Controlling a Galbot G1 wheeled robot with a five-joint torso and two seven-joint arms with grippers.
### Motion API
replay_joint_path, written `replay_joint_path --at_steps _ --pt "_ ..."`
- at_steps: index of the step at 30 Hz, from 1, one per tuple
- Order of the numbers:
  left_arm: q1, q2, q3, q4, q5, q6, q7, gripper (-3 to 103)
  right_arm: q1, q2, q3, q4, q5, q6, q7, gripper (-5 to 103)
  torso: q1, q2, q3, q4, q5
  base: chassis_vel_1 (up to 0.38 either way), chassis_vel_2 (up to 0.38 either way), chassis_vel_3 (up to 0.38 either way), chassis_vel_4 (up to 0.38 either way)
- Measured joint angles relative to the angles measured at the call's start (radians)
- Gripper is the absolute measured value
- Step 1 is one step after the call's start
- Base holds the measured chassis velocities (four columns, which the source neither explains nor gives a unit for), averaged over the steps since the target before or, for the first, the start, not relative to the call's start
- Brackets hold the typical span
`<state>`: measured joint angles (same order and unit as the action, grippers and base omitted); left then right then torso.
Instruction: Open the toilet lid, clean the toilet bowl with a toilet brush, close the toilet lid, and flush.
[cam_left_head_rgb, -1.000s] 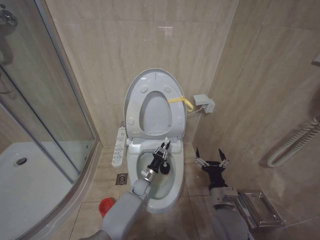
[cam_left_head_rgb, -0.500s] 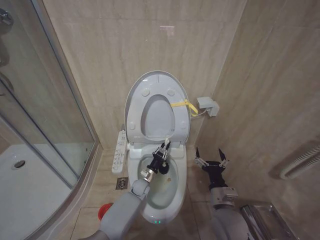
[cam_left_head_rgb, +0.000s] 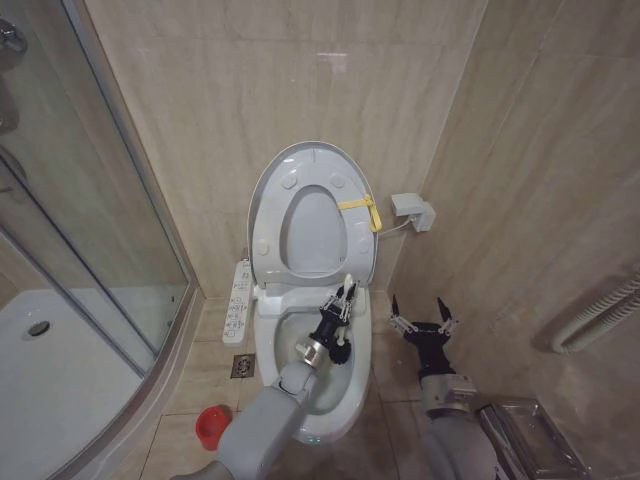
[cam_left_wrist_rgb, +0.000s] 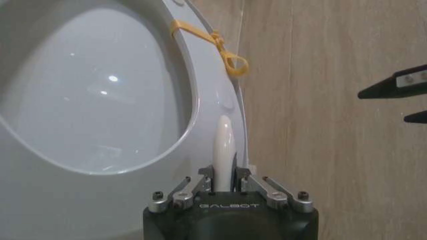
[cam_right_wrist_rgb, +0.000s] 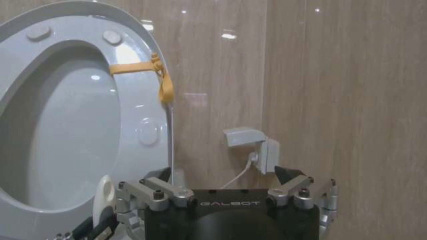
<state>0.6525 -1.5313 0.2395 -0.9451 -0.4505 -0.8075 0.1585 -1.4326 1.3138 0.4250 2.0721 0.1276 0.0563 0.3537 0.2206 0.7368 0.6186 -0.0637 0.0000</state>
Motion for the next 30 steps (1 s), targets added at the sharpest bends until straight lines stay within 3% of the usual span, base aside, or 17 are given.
replay_joint_path --at_steps 8,14,21,30 --pt "-0.005 -0.005 0.027 0.063 -0.034 0.019 0.011 20 0.0 0.0 0.0 0.0 0.0 0.0 0.0 100 0.0 0.0 0.0 -0.0004 -0.0001 0.0 0.0 0.0 0.0" --pt "-0.005 0.002 0.023 0.064 -0.011 0.035 0.011 20 0.0 0.0 0.0 0.0 0.0 0.0 0.0 100 0.0 0.0 0.0 -0.0003 -0.0001 0.0 0.0 0.0 0.0" --pt "0.055 0.039 0.013 -0.033 0.088 0.046 -0.024 20 0.0 0.0 0.0 0.0 0.0 0.0 0.0 100 0.0 0.0 0.0 -0.0005 -0.0003 0.0 0.0 0.0 0.0" --pt "0.191 0.194 -0.011 -0.24 0.186 0.149 -0.098 20 0.0 0.0 0.0 0.0 0.0 0.0 0.0 100 0.0 0.0 0.0 -0.0002 -0.0001 0.0 0.0 0.0 0.0"
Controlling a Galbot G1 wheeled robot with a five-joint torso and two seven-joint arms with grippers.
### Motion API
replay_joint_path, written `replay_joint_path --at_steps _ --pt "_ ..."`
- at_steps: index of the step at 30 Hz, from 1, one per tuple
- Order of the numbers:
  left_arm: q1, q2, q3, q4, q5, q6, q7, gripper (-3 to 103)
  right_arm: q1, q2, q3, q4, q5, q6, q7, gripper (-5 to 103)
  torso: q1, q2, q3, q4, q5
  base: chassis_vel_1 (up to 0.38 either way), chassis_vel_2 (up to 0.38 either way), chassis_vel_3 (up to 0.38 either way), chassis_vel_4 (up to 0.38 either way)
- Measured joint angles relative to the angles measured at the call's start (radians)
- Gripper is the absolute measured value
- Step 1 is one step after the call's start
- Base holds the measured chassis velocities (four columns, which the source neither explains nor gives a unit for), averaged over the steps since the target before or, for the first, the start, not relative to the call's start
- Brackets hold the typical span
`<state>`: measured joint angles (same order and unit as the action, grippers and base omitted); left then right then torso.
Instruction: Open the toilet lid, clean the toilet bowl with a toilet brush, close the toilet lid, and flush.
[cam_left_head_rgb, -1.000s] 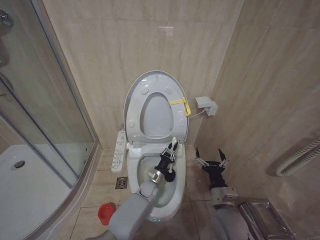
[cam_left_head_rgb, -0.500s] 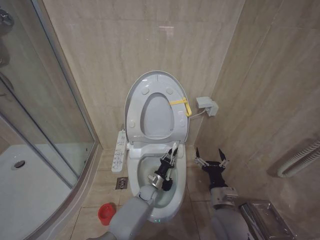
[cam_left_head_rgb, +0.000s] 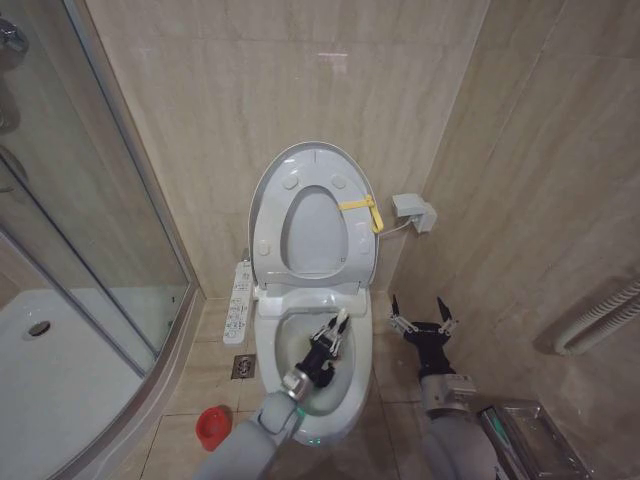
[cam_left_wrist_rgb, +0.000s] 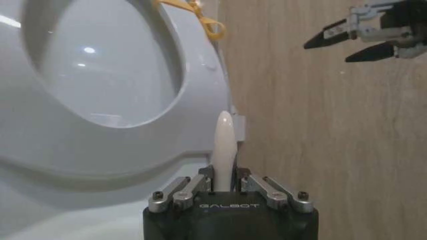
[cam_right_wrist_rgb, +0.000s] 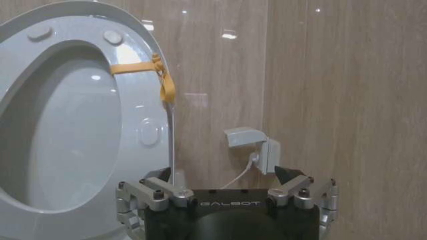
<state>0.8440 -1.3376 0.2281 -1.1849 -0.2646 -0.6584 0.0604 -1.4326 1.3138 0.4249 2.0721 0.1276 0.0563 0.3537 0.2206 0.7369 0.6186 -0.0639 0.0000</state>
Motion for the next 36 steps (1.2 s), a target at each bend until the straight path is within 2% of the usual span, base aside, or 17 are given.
replay_joint_path --at_steps 6,9,14,20,28,36 --pt "0.052 0.051 -0.02 -0.093 -0.016 0.046 -0.033 20 0.0 0.0 0.0 0.0 0.0 0.0 0.0 100 0.0 0.0 0.0 0.0 -0.0001 0.0 0.0 0.0 0.0" --pt "0.095 0.079 -0.031 -0.167 -0.068 0.093 -0.051 20 0.0 0.0 0.0 0.0 0.0 0.0 0.0 100 0.0 0.0 0.0 -0.0002 -0.0002 0.0 0.0 0.0 0.0" --pt "0.151 0.094 -0.04 -0.218 -0.135 0.147 -0.074 20 0.0 0.0 0.0 0.0 0.0 0.0 0.0 100 0.0 0.0 0.0 0.0001 0.0 0.0 0.0 0.0 0.0" --pt "0.212 0.123 -0.051 -0.265 -0.144 0.2 -0.101 20 0.0 0.0 0.0 0.0 0.0 0.0 0.0 100 0.0 0.0 0.0 0.0 0.0 0.0 0.0 0.0 0.0" --pt "0.264 0.149 -0.06 -0.268 -0.125 0.203 -0.102 20 0.0 0.0 0.0 0.0 0.0 0.0 0.0 100 0.0 0.0 0.0 0.0002 0.0001 0.0 0.0 0.0 0.0" --pt "0.204 0.099 -0.062 -0.229 -0.088 0.15 -0.079 20 0.0 0.0 0.0 0.0 0.0 0.0 0.0 100 0.0 0.0 0.0 -0.0004 0.0 0.0 0.0 0.0 0.0"
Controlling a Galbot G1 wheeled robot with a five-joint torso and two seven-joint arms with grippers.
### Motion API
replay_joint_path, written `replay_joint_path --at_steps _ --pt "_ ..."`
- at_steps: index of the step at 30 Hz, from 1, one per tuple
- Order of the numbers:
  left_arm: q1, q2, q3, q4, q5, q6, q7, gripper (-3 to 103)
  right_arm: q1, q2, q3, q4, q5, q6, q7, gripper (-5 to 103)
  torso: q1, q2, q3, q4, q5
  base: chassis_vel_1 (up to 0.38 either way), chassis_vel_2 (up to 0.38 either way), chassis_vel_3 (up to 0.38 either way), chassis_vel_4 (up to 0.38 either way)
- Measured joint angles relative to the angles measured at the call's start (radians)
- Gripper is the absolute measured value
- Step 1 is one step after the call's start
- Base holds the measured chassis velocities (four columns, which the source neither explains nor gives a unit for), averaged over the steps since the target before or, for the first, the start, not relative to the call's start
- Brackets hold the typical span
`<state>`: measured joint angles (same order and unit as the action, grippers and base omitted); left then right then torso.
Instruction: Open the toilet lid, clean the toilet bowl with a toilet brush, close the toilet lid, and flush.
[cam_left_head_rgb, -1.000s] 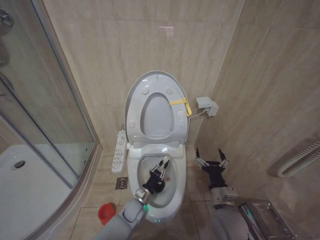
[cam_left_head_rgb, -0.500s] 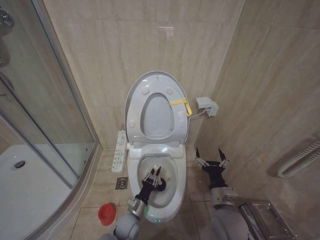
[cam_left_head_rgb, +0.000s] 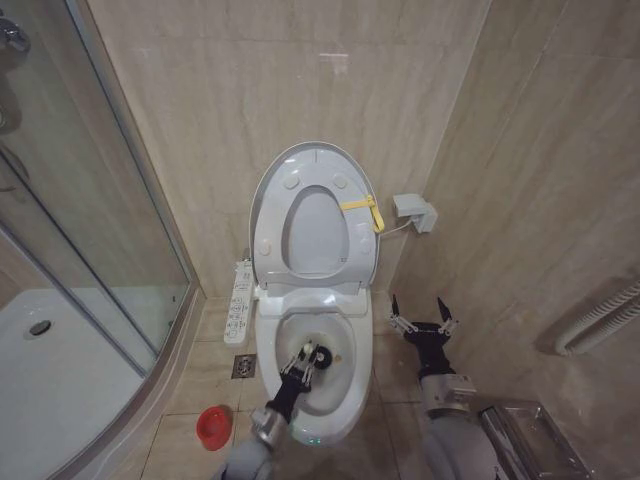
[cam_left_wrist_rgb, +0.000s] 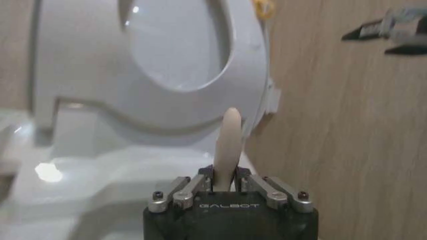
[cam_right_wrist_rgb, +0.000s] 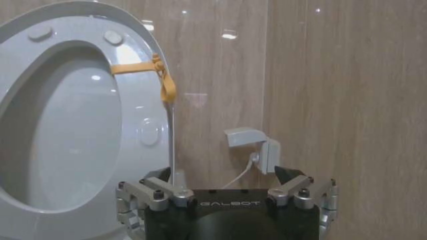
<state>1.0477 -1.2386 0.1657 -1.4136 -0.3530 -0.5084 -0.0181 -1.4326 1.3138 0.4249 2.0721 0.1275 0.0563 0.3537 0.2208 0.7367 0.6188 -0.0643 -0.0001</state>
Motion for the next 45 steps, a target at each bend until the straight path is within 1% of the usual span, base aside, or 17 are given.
replay_joint_path --at_steps 2,3,7,15,20,27,36,41,45 --pt "-0.016 -0.015 0.002 -0.003 0.005 -0.018 0.019 20 0.0 0.0 0.0 0.0 0.0 0.0 0.0 100 0.0 0.0 0.0 0.0001 0.0 0.0 0.0 0.0 0.0" --pt "-0.016 -0.015 0.002 -0.003 0.005 -0.018 0.019 20 0.0 0.0 0.0 0.0 0.0 0.0 0.0 100 0.0 0.0 0.0 0.0001 0.0 0.0 0.0 0.0 0.0" --pt "-0.034 -0.04 0.004 -0.004 0.043 -0.05 0.045 20 0.0 0.0 0.0 0.0 0.0 0.0 0.0 100 0.0 0.0 0.0 0.0003 0.0001 0.0 0.0 0.0 0.0" --pt "-0.052 -0.063 0.005 0.019 0.091 -0.084 0.064 19 0.0 0.0 0.0 0.0 0.0 0.0 0.0 100 0.0 0.0 0.0 0.0004 0.0 0.0 0.0 0.0 0.0" --pt "-0.076 -0.068 0.007 0.033 0.096 -0.097 0.081 19 0.0 0.0 0.0 0.0 0.0 0.0 0.0 100 0.0 0.0 0.0 0.0004 0.0001 0.0 0.0 0.0 0.0" --pt "-0.118 -0.073 0.018 0.055 0.097 -0.101 0.09 19 0.0 0.0 0.0 0.0 0.0 0.0 0.0 100 0.0 0.0 0.0 0.0004 0.0001 0.0 0.0 0.0 0.0" --pt "-0.141 -0.095 0.015 0.173 0.095 -0.146 0.11 19 0.0 0.0 0.0 0.0 0.0 0.0 0.0 100 0.0 0.0 0.0 0.0005 0.0001 0.0 0.0 0.0 0.0" --pt "-0.152 -0.094 0.013 0.173 0.094 -0.147 0.11 19 0.0 0.0 0.0 0.0 0.0 0.0 0.0 100 0.0 0.0 0.0 0.0005 0.0001 0.0 0.0 0.0 0.0" --pt "-0.159 -0.095 0.016 0.13 0.089 -0.14 0.109 19 0.0 0.0 0.0 0.0 0.0 0.0 0.0 100 0.0 0.0 0.0 0.0003 0.0001 0.0 0.0 0.0 0.0"
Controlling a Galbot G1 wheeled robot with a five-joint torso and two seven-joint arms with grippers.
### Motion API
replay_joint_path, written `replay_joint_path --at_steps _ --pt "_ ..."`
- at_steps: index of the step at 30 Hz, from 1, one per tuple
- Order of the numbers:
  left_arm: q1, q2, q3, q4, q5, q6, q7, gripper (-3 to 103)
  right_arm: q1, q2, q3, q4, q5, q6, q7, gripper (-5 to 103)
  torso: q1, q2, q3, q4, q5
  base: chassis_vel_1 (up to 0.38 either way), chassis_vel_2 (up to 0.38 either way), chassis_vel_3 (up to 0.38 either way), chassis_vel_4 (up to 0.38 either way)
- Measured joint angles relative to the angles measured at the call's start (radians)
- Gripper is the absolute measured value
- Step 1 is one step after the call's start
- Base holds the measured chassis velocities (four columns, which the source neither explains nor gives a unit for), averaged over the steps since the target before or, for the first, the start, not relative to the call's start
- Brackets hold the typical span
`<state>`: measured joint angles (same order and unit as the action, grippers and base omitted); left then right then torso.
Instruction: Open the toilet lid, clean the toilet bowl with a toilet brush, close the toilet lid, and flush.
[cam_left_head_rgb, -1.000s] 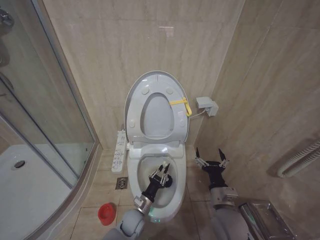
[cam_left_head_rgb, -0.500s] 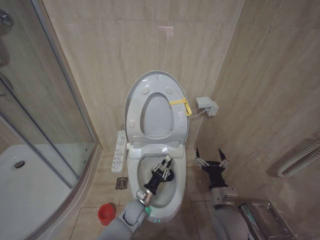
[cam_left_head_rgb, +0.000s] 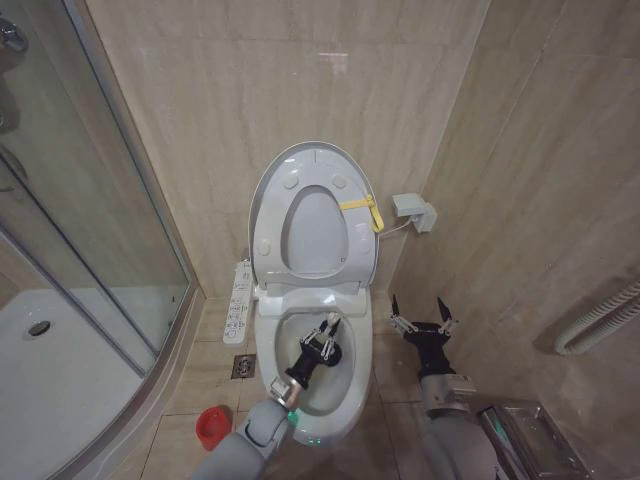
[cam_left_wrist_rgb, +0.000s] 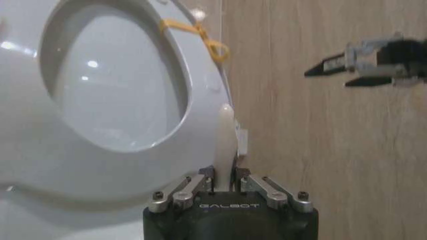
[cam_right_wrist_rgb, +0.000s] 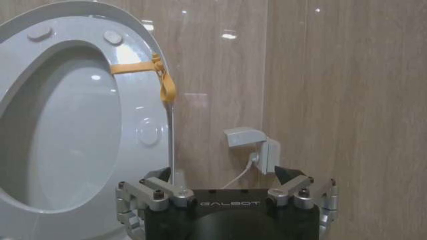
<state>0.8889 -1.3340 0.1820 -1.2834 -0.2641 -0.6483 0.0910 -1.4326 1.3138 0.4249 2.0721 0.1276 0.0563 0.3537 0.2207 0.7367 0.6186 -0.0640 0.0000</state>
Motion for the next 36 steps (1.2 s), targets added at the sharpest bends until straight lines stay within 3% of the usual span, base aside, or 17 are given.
replay_joint_path --at_steps 6,11,18,25,36 --pt "0.002 -0.001 0.006 0.002 -0.017 -0.001 0.011 19 0.0 0.0 0.0 0.0 0.0 0.0 0.0 100 0.0 0.0 0.0 0.0001 0.0 0.0 0.0 0.0 0.0" --pt "-0.012 0.0 -0.01 0.075 -0.033 -0.009 0.02 19 0.0 0.0 0.0 0.0 0.0 0.0 0.0 100 0.0 0.0 0.0 0.0003 0.0 0.0 0.0 0.0 0.0" --pt "-0.029 -0.019 0.009 0.033 -0.046 0.0 0.017 19 0.0 0.0 0.0 0.0 0.0 0.0 0.0 100 0.0 0.0 0.0 -0.0002 -0.0001 0.0 0.0 0.0 0.0" --pt "-0.035 -0.035 -0.006 0.1 -0.034 -0.003 0.021 19 0.0 0.0 0.0 0.0 0.0 0.0 0.0 100 0.0 0.0 0.0 0.0004 -0.0001 0.0 0.0 0.0 0.0" --pt "-0.051 -0.046 -0.007 0.066 -0.039 0.006 0.015 19 0.0 0.0 0.0 0.0 0.0 0.0 0.0 100 0.0 0.0 0.0 -0.0001 0.0 0.0 0.0 0.0 0.0"
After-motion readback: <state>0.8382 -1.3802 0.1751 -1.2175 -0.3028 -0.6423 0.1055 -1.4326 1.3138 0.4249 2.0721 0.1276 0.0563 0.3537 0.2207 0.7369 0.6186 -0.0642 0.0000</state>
